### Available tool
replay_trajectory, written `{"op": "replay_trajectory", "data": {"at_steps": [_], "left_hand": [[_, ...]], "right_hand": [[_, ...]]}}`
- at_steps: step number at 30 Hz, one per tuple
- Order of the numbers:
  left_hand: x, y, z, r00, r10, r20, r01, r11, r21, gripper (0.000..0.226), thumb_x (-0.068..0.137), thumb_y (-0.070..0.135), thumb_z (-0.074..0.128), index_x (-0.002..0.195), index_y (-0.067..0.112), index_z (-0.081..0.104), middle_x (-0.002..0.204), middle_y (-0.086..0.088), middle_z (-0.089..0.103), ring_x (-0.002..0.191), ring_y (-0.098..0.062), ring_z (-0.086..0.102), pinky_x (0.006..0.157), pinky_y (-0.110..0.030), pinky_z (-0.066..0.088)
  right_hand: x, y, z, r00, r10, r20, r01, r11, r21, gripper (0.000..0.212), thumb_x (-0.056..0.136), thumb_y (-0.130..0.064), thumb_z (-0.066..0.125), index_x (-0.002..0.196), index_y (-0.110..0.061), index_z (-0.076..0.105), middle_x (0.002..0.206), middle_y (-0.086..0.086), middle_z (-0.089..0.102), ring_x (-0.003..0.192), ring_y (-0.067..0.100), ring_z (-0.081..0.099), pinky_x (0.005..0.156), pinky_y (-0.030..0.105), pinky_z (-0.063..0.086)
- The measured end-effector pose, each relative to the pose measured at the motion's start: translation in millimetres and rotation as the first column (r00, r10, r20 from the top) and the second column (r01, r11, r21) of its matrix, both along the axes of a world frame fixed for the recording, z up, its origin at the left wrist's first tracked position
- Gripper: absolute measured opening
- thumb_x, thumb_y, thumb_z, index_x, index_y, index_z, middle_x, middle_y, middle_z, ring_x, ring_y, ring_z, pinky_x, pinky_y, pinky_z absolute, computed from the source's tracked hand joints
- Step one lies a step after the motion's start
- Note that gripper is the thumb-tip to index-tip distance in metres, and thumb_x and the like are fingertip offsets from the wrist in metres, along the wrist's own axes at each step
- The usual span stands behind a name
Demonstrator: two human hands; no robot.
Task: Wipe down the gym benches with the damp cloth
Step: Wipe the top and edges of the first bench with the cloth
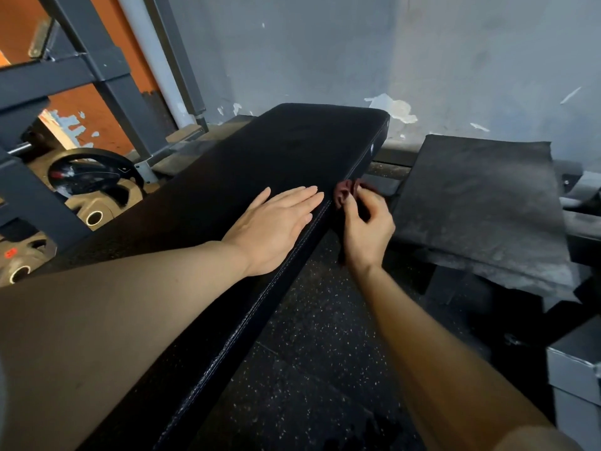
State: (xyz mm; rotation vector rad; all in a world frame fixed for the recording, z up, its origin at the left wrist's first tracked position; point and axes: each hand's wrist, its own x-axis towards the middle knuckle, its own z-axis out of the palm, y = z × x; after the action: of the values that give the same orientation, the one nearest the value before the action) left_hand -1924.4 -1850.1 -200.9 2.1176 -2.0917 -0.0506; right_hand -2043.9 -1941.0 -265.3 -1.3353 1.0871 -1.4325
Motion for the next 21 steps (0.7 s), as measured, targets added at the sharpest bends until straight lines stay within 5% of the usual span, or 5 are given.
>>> {"op": "replay_trajectory", "data": {"at_steps": [8,15,21], "left_hand": [[0,1,0,1.0,-0.003,0.005,0.003,1.0,-0.002,0.047,0.105,0.032,0.019,0.151,0.036,0.019,0.157,0.022,0.013,0.143,0.007,0.003,0.121,-0.03,-0.001],[0,1,2,1.0,0.007,-0.004,-0.007,1.0,0.004,0.048,0.104,0.032,0.02,0.151,0.039,0.018,0.157,0.025,0.012,0.142,0.009,0.002,0.121,-0.03,0.0],[0,1,4,1.0,0.008,0.006,-0.008,1.0,0.02,0.047,0.104,0.032,0.019,0.151,0.039,0.016,0.157,0.025,0.01,0.143,0.009,0.001,0.12,-0.029,-0.002]], "right_hand": [[5,-2,0,0.997,-0.074,-0.033,0.071,0.994,-0.08,0.028,0.087,-0.009,0.067,0.114,-0.005,0.068,0.113,0.001,0.062,0.105,0.011,0.058,0.098,0.022,0.045],[2,29,-9,0.998,-0.056,-0.041,0.049,0.986,-0.158,0.029,0.084,0.0,0.069,0.113,-0.005,0.069,0.11,0.002,0.064,0.102,0.009,0.058,0.093,0.008,0.041],[0,-11,4,0.986,-0.089,-0.138,0.08,0.994,-0.075,0.029,0.085,-0.004,0.068,0.114,-0.005,0.069,0.113,0.007,0.067,0.105,0.018,0.061,0.097,0.021,0.043]]}}
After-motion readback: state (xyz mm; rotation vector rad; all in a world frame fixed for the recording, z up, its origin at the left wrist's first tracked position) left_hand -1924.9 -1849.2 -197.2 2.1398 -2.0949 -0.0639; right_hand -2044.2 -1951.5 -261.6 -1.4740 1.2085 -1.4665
